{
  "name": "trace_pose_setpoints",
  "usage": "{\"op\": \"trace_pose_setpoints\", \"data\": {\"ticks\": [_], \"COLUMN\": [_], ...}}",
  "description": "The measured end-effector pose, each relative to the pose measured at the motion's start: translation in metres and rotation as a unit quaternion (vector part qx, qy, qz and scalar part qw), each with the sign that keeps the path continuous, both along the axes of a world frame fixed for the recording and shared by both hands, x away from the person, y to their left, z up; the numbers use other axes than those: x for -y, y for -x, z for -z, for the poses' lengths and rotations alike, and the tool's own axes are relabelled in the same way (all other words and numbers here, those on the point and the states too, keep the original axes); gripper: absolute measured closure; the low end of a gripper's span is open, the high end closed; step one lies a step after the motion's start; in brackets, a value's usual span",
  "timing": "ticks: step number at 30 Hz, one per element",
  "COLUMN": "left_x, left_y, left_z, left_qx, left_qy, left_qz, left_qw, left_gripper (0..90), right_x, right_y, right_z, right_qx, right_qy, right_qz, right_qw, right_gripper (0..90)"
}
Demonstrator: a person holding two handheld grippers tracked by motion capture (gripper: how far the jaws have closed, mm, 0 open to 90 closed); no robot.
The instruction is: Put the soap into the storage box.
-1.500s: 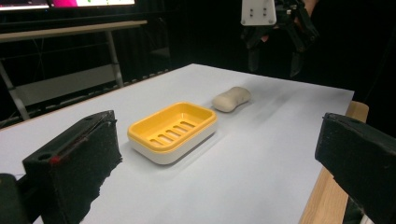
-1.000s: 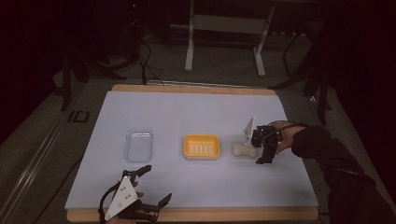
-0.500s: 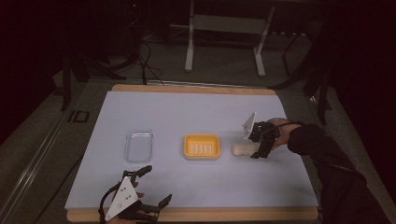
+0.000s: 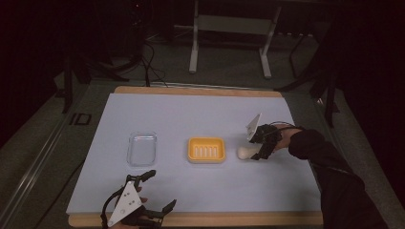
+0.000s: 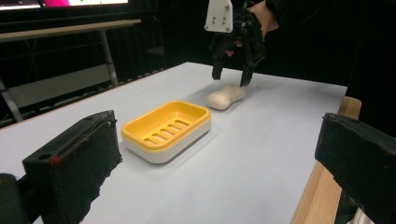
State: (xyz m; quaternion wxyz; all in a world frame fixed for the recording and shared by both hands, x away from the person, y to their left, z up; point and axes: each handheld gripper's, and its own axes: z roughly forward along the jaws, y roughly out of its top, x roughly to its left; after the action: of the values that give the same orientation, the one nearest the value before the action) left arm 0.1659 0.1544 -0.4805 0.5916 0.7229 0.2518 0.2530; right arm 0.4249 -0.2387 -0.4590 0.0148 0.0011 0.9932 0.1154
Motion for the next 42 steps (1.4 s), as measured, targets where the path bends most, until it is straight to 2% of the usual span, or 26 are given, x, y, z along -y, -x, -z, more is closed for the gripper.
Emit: {"op": "trace_pose_setpoints", "data": {"ticks": [9, 23, 37, 42], "left_x": [0.0, 0.0, -0.001, 0.0], "left_y": [0.0, 0.0, 0.0, 0.0], "left_z": [0.0, 0.001, 0.001, 0.001], "left_qx": [0.0, 0.0, -0.003, -0.001], "left_qy": [-0.003, -0.003, 0.001, -0.002], "left_qz": [0.0, 0.0, 0.0, 0.001], "left_qw": [1.0, 1.0, 1.0, 1.0], "left_gripper": [0.1, 0.1, 0.1, 0.1], "right_x": [0.0, -0.002, -0.005, -0.009], "right_y": [-0.006, -0.007, -0.009, -0.009], "right_z": [0.019, 0.034, 0.039, 0.039], "right_qx": [-0.005, -0.011, -0.012, -0.011], "right_qy": [0.007, 0.025, 0.031, 0.043], "right_qz": [0.002, -0.003, -0.005, -0.004], "right_qw": [1.0, 0.9996, 0.9994, 0.999], "right_gripper": [32.8, 39.1, 47.6, 48.9]}}
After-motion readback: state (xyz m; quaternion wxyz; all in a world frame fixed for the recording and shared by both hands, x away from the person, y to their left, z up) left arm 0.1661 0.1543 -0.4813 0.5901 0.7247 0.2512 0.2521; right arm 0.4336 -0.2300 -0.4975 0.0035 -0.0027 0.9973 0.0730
